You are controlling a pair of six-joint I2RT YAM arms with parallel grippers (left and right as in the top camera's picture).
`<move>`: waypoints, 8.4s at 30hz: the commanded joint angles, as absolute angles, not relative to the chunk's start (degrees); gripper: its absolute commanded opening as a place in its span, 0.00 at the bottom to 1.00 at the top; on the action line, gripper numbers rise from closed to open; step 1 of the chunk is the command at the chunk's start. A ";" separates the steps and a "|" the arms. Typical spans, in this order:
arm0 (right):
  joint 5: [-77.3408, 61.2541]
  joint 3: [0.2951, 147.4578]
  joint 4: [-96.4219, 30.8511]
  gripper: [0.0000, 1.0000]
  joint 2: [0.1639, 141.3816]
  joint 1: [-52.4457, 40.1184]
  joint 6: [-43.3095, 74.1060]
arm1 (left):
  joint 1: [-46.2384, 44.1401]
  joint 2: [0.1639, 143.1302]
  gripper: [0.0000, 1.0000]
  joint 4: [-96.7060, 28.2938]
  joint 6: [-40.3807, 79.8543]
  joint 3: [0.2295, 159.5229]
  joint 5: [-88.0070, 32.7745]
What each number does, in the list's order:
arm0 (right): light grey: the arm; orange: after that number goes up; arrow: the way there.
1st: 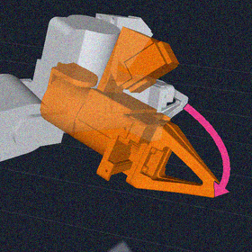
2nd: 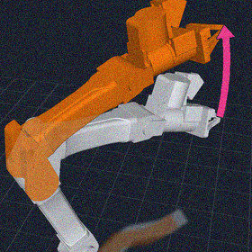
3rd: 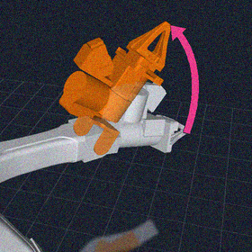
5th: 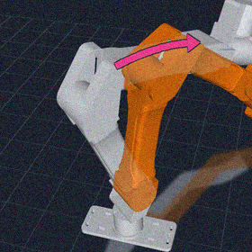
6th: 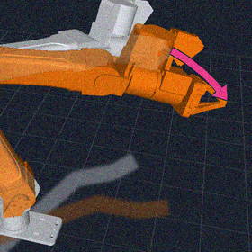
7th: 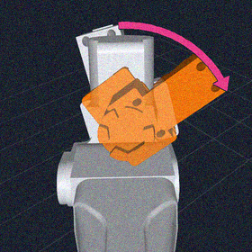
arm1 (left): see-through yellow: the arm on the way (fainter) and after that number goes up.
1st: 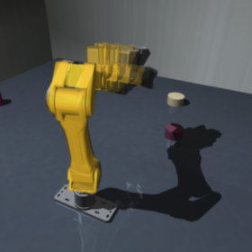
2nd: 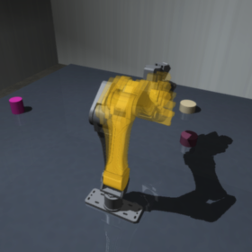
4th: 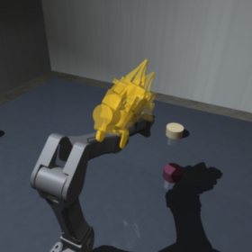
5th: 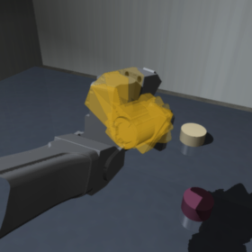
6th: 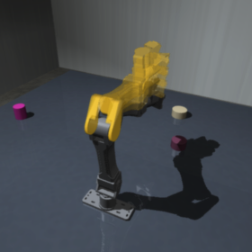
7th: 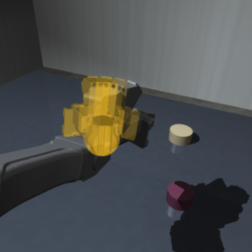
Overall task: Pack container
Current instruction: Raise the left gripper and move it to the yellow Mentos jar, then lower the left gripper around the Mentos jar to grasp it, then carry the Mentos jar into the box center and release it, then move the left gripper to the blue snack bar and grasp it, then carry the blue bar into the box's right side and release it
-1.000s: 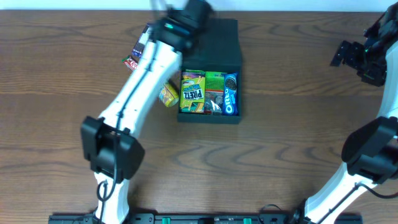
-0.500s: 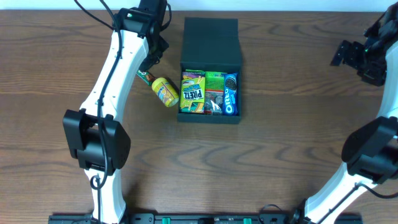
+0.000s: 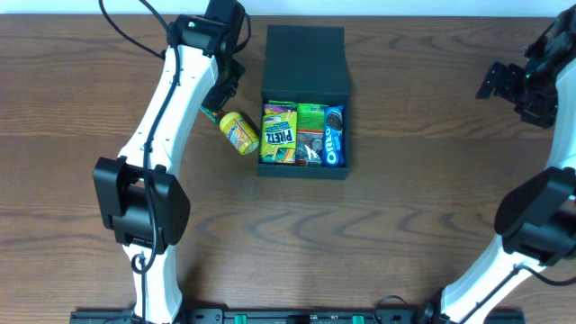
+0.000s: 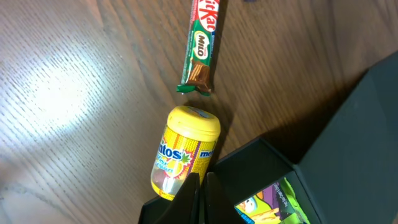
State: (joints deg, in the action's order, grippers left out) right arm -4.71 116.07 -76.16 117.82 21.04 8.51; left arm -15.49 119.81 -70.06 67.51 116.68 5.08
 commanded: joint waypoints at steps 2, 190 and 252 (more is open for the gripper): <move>-4.97 115.74 -76.29 0.99 118.08 21.34 7.68 | -15.46 120.66 0.06 -69.76 74.83 112.12 5.17; -4.93 115.68 -78.17 0.99 118.10 21.34 10.72 | -0.75 142.12 0.99 -22.92 -20.75 114.52 -16.16; -0.60 115.68 -76.60 0.99 118.08 22.22 11.97 | -7.38 137.16 0.06 -37.41 21.80 132.07 -21.02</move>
